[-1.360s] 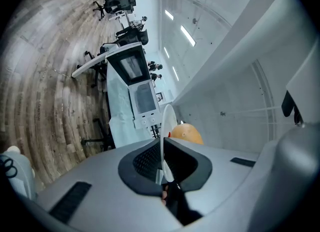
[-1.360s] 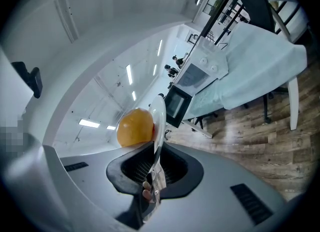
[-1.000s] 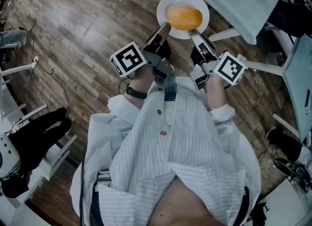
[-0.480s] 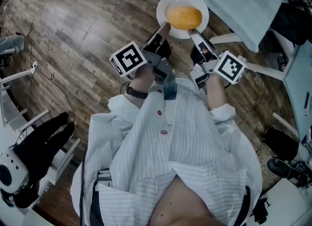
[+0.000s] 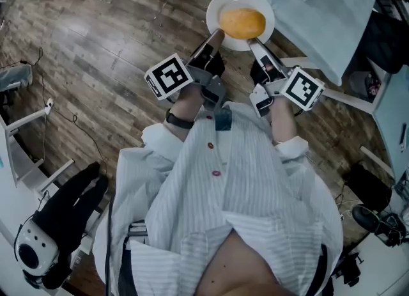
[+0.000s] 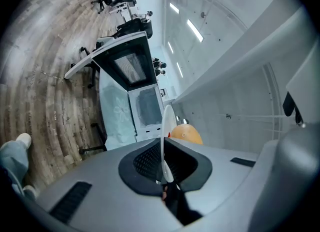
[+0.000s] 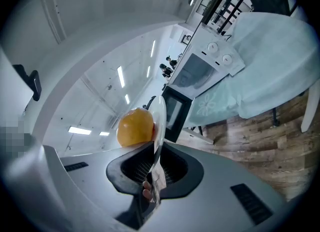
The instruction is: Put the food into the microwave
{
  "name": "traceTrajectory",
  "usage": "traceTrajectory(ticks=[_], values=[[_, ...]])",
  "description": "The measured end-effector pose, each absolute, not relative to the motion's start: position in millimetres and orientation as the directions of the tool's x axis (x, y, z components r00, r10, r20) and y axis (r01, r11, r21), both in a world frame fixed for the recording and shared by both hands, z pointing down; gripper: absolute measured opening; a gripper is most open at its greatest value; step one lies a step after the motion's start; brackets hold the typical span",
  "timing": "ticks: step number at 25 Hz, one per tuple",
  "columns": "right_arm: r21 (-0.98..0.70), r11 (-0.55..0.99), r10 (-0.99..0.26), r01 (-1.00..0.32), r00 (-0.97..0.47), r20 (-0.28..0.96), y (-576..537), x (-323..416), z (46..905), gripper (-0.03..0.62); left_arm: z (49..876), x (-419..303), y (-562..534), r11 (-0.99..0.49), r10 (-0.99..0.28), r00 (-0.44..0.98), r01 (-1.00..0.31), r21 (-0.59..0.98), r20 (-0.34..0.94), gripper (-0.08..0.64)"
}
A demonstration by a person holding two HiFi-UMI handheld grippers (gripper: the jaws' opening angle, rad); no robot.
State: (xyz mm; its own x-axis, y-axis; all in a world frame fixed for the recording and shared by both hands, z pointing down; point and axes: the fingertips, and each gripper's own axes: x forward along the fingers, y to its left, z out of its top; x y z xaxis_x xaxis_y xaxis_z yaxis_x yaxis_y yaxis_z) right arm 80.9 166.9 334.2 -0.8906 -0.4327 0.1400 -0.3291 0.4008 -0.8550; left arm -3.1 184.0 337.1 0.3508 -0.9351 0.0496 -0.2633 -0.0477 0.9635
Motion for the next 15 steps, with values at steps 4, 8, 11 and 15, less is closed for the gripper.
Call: traceTrajectory(ticks=[4, 8, 11, 15], values=[[-0.857, 0.381, -0.457, -0.346, -0.877, 0.150, 133, 59, 334, 0.051, 335, -26, 148, -0.052, -0.924, 0.380, -0.262, 0.964, 0.053, 0.017], [-0.858, 0.370, -0.482, -0.357, -0.863, 0.152, 104, 32, 335, 0.051, 334, -54, 117, -0.059, -0.915, 0.399, -0.268, 0.962, 0.055, 0.017], [-0.856, 0.367, -0.496, -0.363, -0.855, 0.150, 88, 14, 333, 0.051, 332, -72, 100, -0.066, -0.907, 0.417, -0.273, 0.960, 0.056, 0.017], [-0.863, 0.349, -0.516, -0.365, -0.843, 0.149, 78, -9, 339, 0.052, 336, -95, 89, -0.070, -0.895, 0.441, -0.281, 0.957, 0.064, 0.017]])
